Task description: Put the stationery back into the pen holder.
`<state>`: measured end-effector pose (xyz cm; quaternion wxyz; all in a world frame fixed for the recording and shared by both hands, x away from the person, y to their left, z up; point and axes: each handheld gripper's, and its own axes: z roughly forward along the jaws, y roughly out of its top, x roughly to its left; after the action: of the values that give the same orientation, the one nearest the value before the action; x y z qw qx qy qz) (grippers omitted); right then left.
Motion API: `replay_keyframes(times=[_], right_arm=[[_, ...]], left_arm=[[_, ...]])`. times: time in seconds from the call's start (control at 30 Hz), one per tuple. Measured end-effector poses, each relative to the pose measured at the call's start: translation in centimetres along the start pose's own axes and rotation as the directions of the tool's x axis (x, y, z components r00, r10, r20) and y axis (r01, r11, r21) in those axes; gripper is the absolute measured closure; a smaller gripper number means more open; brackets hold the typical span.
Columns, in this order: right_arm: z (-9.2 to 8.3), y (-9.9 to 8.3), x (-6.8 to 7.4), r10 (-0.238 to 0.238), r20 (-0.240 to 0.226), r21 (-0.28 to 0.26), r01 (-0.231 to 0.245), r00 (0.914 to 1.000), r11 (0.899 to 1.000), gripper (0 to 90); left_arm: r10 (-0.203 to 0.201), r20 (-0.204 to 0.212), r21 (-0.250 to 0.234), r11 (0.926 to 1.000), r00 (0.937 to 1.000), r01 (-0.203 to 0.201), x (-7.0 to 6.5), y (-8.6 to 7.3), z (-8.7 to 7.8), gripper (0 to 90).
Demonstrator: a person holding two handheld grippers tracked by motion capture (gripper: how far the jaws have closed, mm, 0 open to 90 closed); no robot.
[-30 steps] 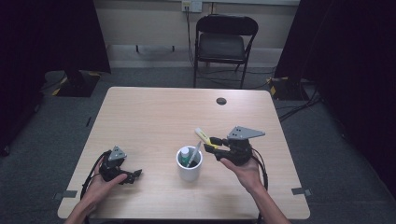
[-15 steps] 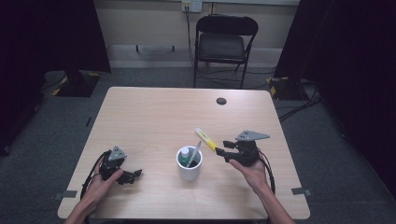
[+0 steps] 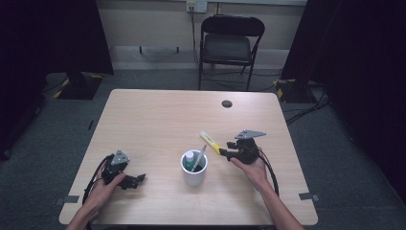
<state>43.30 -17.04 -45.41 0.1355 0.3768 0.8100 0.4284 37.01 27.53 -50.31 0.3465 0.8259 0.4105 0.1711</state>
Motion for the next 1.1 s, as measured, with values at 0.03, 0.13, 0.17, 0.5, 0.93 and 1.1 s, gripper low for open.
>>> replay_keyframes(times=[0.03, 0.13, 0.17, 0.5, 0.93, 1.1], right_arm=[[0.2, 0.1, 0.0, 0.006, 0.002, 0.006, -0.006, 1.0, 1.0, 51.2], [1.1, 0.1, -0.4, -0.006, 0.011, 0.016, 0.006, 0.9999, 1.0, 50.0], [1.4, 0.1, -0.5, -0.007, 0.005, 0.02, 0.007, 1.0, 1.0, 49.7], [3.6, -0.6, -0.9, 0.005, 0.021, 0.076, -0.007, 0.9998, 0.997, 45.1], [5.3, -0.6, -0.2, -0.031, 0.039, 0.097, 0.027, 0.9988, 0.995, 50.7], [5.6, -0.8, 0.0, -0.026, 0.05, 0.101, 0.021, 0.9984, 0.995, 52.6]], left_arm=[[0.0, 0.0, 0.0, 1.0, 1.0, 0.0, 0.0, 0.0, 0.0, 0.0], [0.0, 0.0, 0.0, 1.0, 1.0, 0.0, 0.0, 0.0, 0.0, 0.0], [0.0, 0.0, 0.0, 1.0, 1.0, 0.0, 0.0, 0.0, 0.0, 0.0], [0.0, 0.0, 0.0, 1.0, 1.0, 0.0, 0.0, 0.0, 0.0, 0.0], [0.0, 0.0, 0.0, 1.0, 1.0, 0.0, 0.0, 0.0, 0.0, 0.0], [0.0, 0.0, 0.0, 1.0, 1.0, 0.0, 0.0, 0.0, 0.0, 0.0]])
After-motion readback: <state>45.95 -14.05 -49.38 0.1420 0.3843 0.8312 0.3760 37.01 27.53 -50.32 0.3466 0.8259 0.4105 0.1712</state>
